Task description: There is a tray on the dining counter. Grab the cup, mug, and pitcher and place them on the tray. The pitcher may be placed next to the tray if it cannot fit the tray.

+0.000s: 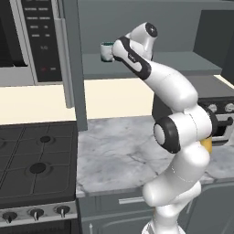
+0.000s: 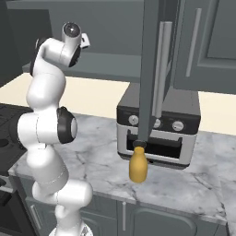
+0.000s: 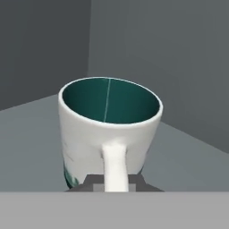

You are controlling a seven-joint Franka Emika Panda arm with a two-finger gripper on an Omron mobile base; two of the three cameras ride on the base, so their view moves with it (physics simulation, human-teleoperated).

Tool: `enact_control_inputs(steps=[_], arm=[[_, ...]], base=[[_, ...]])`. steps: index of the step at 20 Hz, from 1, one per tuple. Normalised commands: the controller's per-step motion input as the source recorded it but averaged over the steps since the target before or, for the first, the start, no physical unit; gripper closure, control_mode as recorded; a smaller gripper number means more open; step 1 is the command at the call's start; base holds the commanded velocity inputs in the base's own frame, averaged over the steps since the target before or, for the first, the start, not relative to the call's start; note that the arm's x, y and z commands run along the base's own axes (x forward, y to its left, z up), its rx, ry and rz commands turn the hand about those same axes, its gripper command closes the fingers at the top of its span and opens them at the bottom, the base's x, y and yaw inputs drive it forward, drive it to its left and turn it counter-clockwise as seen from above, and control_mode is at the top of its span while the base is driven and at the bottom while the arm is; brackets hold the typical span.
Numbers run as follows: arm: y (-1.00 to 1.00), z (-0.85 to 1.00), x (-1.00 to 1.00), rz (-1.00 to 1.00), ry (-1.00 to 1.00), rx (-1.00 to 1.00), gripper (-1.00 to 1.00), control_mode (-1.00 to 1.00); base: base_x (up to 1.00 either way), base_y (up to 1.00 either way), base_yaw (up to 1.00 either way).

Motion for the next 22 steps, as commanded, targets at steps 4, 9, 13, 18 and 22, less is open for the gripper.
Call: enact_control_inputs(steps=[4, 9, 13, 18, 22], arm=[[-0.06, 0.29, -0.14, -0.03, 0.00, -0.03, 1.00, -1.00], [-0.41, 0.33, -0.40, -0.11, 0.01, -0.04, 1.00, -1.00], [-0.47, 0.30, -0.79, -0.15, 0.10, 0.00, 1.00, -1.00], [-0.31, 0.02, -1.00, -0.13, 0.01, 0.00, 1.00, -1.00], [-0.22, 0.00, -1.00, -0.13, -0.03, 0.00, 1.00, -1.00]], base=[[0.00, 0.00, 0.00], [0.00, 0.00, 0.00], [0.00, 0.00, 0.00], [0.00, 0.00, 0.00], [0.00, 0.00, 0.00]])
